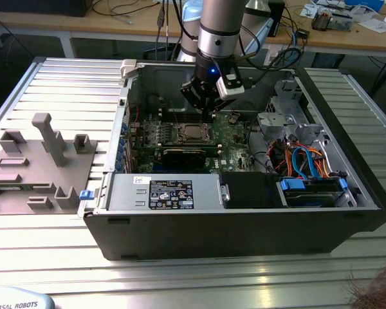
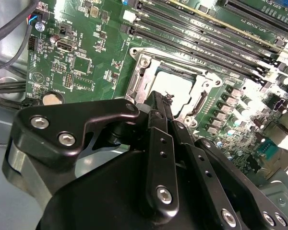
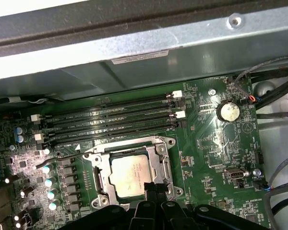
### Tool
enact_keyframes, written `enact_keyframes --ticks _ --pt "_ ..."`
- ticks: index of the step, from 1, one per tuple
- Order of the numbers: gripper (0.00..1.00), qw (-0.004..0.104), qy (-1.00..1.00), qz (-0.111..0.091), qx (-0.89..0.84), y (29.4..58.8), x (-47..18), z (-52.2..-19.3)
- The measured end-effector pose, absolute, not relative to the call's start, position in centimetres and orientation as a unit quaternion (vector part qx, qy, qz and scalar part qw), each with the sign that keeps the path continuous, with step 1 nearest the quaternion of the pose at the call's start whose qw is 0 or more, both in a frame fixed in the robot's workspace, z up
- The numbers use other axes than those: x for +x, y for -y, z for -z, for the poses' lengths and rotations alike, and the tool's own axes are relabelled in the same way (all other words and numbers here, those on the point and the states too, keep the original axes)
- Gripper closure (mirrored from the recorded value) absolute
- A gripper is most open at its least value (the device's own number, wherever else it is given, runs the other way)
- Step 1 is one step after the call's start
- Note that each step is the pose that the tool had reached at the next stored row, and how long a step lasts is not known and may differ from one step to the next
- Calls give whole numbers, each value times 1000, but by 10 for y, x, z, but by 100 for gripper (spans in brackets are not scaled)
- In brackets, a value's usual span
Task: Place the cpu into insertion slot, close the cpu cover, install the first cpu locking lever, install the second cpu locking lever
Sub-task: 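Install the first cpu locking lever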
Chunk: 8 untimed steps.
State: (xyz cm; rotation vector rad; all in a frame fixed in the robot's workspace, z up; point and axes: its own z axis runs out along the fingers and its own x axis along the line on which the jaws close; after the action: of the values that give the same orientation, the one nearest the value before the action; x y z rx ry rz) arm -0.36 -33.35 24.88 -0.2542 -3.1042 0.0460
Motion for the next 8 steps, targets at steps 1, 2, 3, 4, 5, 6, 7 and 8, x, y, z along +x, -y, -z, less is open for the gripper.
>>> enact_keyframes --ticks 1,2,3,4,5,6,7,8 --pt "89 13 997 -15 -81 333 -4 -249" --pt "89 13 997 -15 -81 333 -4 -249" --pt "89 13 997 -15 -80 333 -4 -249" --pt "89 13 997 -15 -80 333 -4 -249" --pt "89 13 997 -15 -79 333 -4 -249" --pt "89 13 997 -15 -78 333 -4 -249" --pt "89 13 997 -15 -78 333 -4 -249" --pt "89 13 997 -15 -77 333 -4 -249"
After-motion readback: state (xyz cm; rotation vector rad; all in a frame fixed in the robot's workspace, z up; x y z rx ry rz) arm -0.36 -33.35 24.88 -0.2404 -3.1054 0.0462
